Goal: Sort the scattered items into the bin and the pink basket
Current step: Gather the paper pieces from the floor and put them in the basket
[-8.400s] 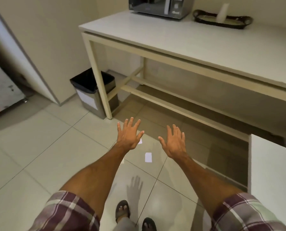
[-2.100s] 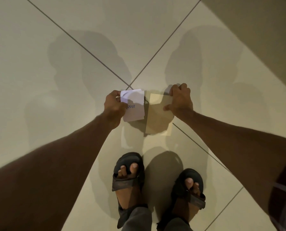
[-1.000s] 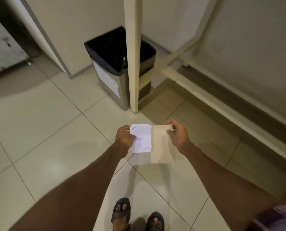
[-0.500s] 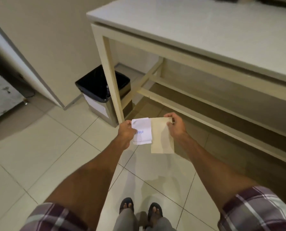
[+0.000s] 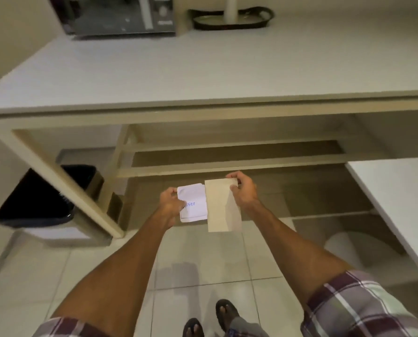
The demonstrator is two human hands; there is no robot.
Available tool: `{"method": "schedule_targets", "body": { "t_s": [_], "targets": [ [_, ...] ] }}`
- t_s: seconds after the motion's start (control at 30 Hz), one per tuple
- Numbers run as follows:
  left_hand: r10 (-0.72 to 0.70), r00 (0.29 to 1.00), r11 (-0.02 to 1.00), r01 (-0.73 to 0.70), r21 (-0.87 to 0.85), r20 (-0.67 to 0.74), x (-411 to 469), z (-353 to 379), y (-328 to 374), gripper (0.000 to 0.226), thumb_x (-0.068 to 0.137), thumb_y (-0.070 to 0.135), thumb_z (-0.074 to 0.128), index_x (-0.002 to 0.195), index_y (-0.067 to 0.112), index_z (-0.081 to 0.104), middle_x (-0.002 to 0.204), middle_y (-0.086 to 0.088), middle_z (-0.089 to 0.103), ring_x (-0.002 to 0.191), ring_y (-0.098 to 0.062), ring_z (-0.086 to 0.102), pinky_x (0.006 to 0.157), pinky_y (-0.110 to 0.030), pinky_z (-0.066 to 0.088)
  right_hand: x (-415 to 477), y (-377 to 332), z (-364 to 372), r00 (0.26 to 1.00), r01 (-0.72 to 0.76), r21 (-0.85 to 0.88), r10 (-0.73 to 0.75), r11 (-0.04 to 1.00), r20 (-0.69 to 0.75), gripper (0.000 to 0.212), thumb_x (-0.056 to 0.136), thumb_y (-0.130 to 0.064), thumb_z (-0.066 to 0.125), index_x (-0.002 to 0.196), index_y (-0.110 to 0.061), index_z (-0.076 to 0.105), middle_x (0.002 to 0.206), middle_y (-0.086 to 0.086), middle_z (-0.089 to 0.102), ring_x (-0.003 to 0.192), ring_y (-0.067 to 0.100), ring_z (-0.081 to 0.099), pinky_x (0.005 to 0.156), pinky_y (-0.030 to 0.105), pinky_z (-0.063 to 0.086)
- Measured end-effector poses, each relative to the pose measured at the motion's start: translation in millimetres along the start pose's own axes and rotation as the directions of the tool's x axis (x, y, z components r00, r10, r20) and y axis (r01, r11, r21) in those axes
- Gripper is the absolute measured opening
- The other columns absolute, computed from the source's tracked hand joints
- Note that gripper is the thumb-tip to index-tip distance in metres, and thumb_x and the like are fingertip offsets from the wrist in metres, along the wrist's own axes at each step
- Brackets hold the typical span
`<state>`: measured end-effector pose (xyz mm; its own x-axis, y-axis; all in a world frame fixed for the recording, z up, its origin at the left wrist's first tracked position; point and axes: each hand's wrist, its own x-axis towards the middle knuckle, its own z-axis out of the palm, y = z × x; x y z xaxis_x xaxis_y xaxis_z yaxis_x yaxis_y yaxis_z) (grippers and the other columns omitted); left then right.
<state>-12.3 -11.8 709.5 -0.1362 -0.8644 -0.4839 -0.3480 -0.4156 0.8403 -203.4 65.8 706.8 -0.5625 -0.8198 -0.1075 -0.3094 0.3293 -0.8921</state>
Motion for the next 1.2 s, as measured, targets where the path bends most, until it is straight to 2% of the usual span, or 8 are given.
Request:
{"method": "schedule_targets", "body": {
  "t_s": [0.07, 0.2, 0.47, 0.53, 0.67, 0.73, 0.97, 1.2],
  "targets": [
    [0.038, 0.997, 0.999, -0.041, 0.032, 0.071, 1, 24, 11, 0.035, 0.08, -0.02, 0.057, 0.103, 0.006, 0.056, 0.099, -0.012, 0.062, 0.081, -0.025, 0.061, 0.058, -0.027, 0.05, -9, 6, -25, 0.996, -0.047, 0.014, 0.048, 0.999, -0.081, 0.032, 0.087, 0.002, 0.044, 0.103, -0.02, 0.061, 0.11, 0.009, 0.062, 0.102, 0.027, 0.059, 0.084, 0.037, 0.054],
    [0.068, 0.974, 0.991, -0.092, 0.1, 0.217, -5, 79, 35, 0.036, 0.081, -0.019, 0.057, 0.11, 0.001, 0.056, 0.104, -0.015, 0.062, 0.09, -0.03, 0.062, 0.074, -0.037, 0.055, -25, 25, -81, 0.97, -0.114, 0.056, 0.123, 0.992, -0.211, 0.028, 0.09, -0.001, 0.044, 0.105, -0.018, 0.059, 0.107, 0.01, 0.061, 0.094, 0.024, 0.06, 0.065, 0.025, 0.05],
    [0.108, 0.887, 0.955, -0.218, 0.203, 0.449, -37, 218, 74, 0.029, 0.085, -0.013, 0.058, 0.105, 0.008, 0.055, 0.111, -0.017, 0.062, 0.098, -0.031, 0.064, 0.082, -0.042, 0.057, -42, 75, -206, 0.865, -0.178, 0.121, 0.214, 0.976, -0.454, 0.015, 0.097, -0.011, 0.049, 0.107, -0.021, 0.054, 0.108, 0.001, 0.056, 0.091, 0.012, 0.056, 0.059, 0.008, 0.039],
    [0.115, 0.866, 0.947, -0.244, 0.211, 0.487, -46, 258, 83, 0.029, 0.085, -0.013, 0.058, 0.106, 0.007, 0.054, 0.112, -0.017, 0.062, 0.101, -0.032, 0.064, 0.085, -0.043, 0.057, -44, 90, -241, 0.839, -0.185, 0.116, 0.219, 0.976, -0.498, 0.014, 0.098, -0.012, 0.049, 0.108, -0.021, 0.053, 0.11, 0.001, 0.056, 0.091, 0.011, 0.055, 0.068, 0.011, 0.042],
    [0.127, 0.817, 0.915, -0.315, 0.252, 0.562, -66, 338, 95, 0.029, 0.086, -0.007, 0.062, 0.11, 0.007, 0.054, 0.11, -0.015, 0.061, 0.101, -0.029, 0.064, 0.086, -0.041, 0.057, -48, 114, -302, 0.763, -0.249, 0.168, 0.3, 0.954, -0.573, 0.016, 0.098, -0.015, 0.049, 0.114, -0.018, 0.052, 0.118, 0.004, 0.055, 0.104, 0.019, 0.055, 0.093, 0.031, 0.048],
    [0.126, 0.789, 0.895, -0.352, 0.274, 0.601, -78, 377, 97, 0.029, 0.086, -0.006, 0.063, 0.108, 0.008, 0.053, 0.108, -0.013, 0.06, 0.099, -0.027, 0.063, 0.083, -0.038, 0.056, -54, 126, -332, 0.734, -0.283, 0.193, 0.342, 0.939, -0.588, 0.018, 0.099, -0.016, 0.047, 0.116, -0.018, 0.052, 0.118, 0.004, 0.055, 0.101, 0.019, 0.055, 0.09, 0.03, 0.048],
    [0.121, 0.688, 0.849, -0.446, 0.285, 0.715, -121, 502, 109, 0.028, 0.085, -0.01, 0.062, 0.105, 0.008, 0.055, 0.106, -0.013, 0.062, 0.088, -0.024, 0.062, 0.06, -0.026, 0.052, -76, 175, -431, 0.62, -0.302, 0.213, 0.362, 0.929, -0.696, 0.038, 0.087, 0.009, 0.038, 0.115, -0.008, 0.058, 0.116, 0.008, 0.058, 0.1, 0.02, 0.052, 0.083, 0.026, 0.04],
    [0.06, 0.556, 0.799, -0.525, 0.294, 0.829, -138, 605, 128, 0.036, 0.086, -0.005, 0.063, 0.118, 0.009, 0.053, 0.112, -0.013, 0.061, 0.085, -0.021, 0.063, 0.061, -0.026, 0.054, -78, 217, -497, 0.465, -0.279, 0.34, 0.436, 0.898, -0.77, 0.037, 0.085, 0.008, 0.037, 0.11, -0.012, 0.057, 0.107, 0.008, 0.058, 0.092, 0.026, 0.057, 0.073, 0.033, 0.049]
  ]
}}
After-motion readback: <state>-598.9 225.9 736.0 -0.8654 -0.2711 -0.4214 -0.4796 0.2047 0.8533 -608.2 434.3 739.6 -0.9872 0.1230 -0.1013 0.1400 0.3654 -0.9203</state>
